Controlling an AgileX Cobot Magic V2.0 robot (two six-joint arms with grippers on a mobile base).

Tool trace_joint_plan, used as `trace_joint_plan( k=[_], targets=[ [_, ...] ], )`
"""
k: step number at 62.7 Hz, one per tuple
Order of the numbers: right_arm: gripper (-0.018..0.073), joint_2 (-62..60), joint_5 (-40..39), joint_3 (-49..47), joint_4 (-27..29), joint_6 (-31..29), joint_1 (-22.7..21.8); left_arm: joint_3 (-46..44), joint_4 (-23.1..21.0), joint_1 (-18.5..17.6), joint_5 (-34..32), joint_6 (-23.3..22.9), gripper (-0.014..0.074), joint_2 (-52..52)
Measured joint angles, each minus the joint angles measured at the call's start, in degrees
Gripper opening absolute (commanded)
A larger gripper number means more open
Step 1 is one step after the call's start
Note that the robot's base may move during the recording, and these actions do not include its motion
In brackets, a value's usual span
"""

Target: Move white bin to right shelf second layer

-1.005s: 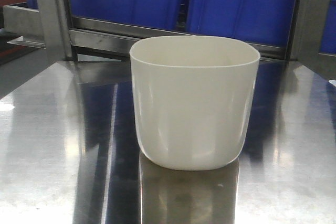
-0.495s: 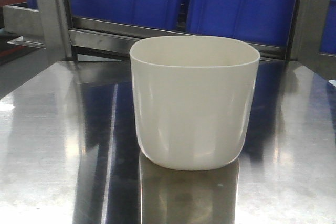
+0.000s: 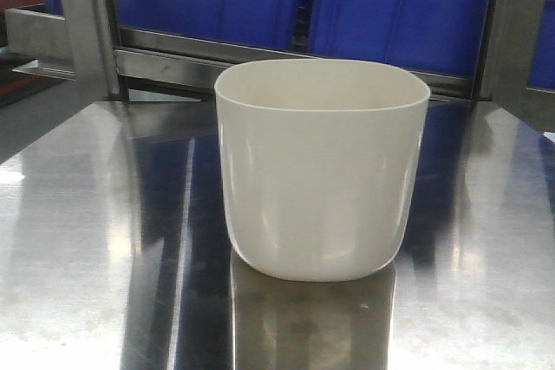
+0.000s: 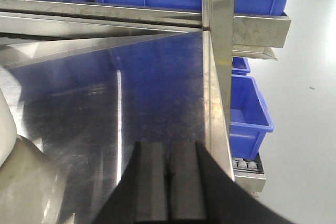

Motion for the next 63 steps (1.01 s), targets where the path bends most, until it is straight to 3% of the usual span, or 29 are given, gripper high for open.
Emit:
trace_joint_plan(
  k=[23, 37, 49, 63],
  targets=[
    [0.0055, 0.0, -0.1, 0.0, 0.0, 0.0, 0.0, 0.0, 0.0, 0.0, 0.0, 0.0, 0.0085, 0.0],
    [0.0055, 0.3, -4.7, 0.0, 0.4, 0.0, 0.0, 0.0, 0.0, 0.0, 0.0, 0.0, 0.0085, 0.0],
    [0.0055, 9.3, -5.4, -3.2, 1.4, 0.0, 0.0, 0.0, 0.0, 0.0, 0.0, 0.0, 0.0085, 0.0],
    [0.0055, 21.5, -6.4, -15.2, 1.6, 0.0, 0.0, 0.0, 0.0, 0.0, 0.0, 0.0, 0.0085, 0.0]
  ],
)
